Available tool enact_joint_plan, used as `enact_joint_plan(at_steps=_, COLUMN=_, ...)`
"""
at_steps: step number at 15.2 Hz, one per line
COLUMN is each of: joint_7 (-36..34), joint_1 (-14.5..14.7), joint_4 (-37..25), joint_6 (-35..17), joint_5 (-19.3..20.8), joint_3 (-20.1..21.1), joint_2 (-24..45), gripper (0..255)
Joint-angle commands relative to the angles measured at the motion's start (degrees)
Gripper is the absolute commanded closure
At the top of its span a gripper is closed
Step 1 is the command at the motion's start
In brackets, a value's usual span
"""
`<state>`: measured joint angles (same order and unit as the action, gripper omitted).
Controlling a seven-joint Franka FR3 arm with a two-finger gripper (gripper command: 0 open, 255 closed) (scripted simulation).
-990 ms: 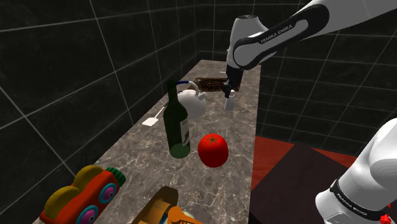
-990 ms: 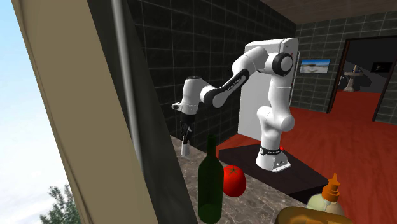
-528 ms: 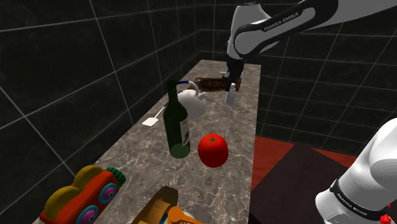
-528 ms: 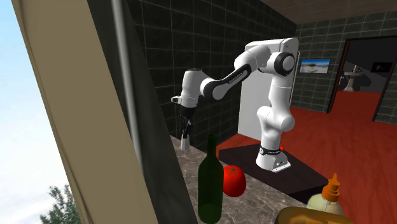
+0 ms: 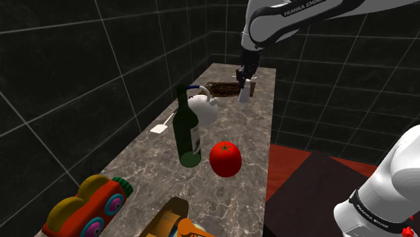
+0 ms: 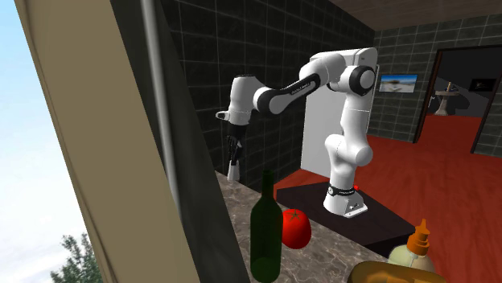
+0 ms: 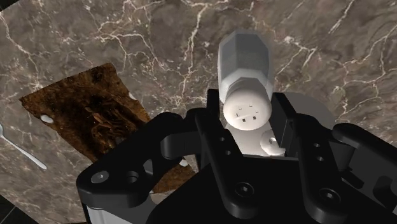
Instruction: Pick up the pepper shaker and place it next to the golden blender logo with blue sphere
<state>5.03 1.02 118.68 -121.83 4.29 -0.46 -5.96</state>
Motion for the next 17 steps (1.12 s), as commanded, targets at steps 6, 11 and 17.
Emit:
enact_joint_plan(at_steps=6, joint_7=0.3, joint_1=0.1, joint_4=-4.6, joint_6=5.4, joint_5=-0.2, joint_3=0.1, joint_2=-0.8, gripper=255)
enact_joint_plan(at_steps=11, joint_7=0.5, joint_1=0.1, joint_4=-8.1, joint_6=9.3, joint_5=-0.3, joint_3=0.1, joint_2=-1.1, gripper=255)
enact_joint_plan(at_steps=17, joint_7=0.8, joint_1=0.1, joint_4=-12.9, joint_6=13.9, joint_5=-0.4, joint_3=0.1, joint_2=-1.0, gripper=255)
